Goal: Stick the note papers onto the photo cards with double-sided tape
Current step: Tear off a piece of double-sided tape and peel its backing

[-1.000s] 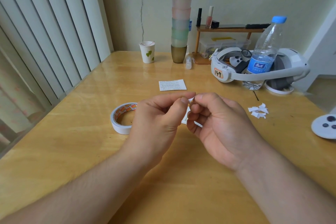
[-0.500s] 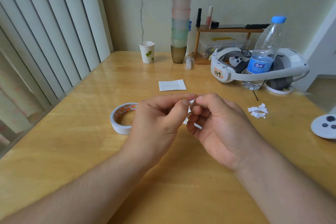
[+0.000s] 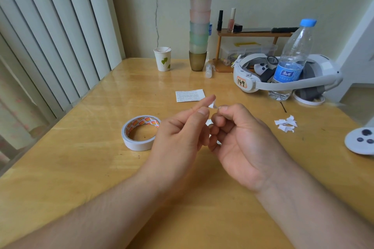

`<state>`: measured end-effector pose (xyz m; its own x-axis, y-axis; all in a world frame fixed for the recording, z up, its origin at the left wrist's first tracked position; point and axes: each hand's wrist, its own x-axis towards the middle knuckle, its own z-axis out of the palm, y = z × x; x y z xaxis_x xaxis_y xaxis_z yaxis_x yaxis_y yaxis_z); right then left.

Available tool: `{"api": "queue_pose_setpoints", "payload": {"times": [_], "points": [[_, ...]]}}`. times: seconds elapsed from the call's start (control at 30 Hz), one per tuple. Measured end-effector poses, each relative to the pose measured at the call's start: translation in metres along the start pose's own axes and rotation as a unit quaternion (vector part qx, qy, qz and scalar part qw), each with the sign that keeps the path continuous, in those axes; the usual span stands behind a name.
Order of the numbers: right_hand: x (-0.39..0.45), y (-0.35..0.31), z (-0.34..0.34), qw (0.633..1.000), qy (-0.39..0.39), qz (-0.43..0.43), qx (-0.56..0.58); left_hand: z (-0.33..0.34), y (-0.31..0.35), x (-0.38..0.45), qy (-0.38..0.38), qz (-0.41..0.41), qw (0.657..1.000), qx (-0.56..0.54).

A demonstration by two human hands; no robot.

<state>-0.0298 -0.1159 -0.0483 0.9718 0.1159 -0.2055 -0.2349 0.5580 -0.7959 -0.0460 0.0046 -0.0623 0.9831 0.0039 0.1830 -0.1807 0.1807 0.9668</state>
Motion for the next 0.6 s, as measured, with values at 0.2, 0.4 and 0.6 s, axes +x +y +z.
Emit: {"api": "queue_pose_setpoints", "payload": {"times": [0.2,0.4,0.6], "points": [[-0.004,0.001,0.002,0.999,0.007,-0.016,-0.049,-0.004,-0.001,0.003,-0.007,-0.019,1.000,-0.024],[-0.010,0.003,0.005,0.995,-0.012,-0.048,-0.089,-0.007,-0.006,0.010,0.006,-0.098,0.989,-0.107],[-0.012,-0.012,-0.006,0.909,-0.033,-0.229,-0.347,-0.014,-0.006,0.017,-0.027,-0.230,0.918,-0.321]]}}
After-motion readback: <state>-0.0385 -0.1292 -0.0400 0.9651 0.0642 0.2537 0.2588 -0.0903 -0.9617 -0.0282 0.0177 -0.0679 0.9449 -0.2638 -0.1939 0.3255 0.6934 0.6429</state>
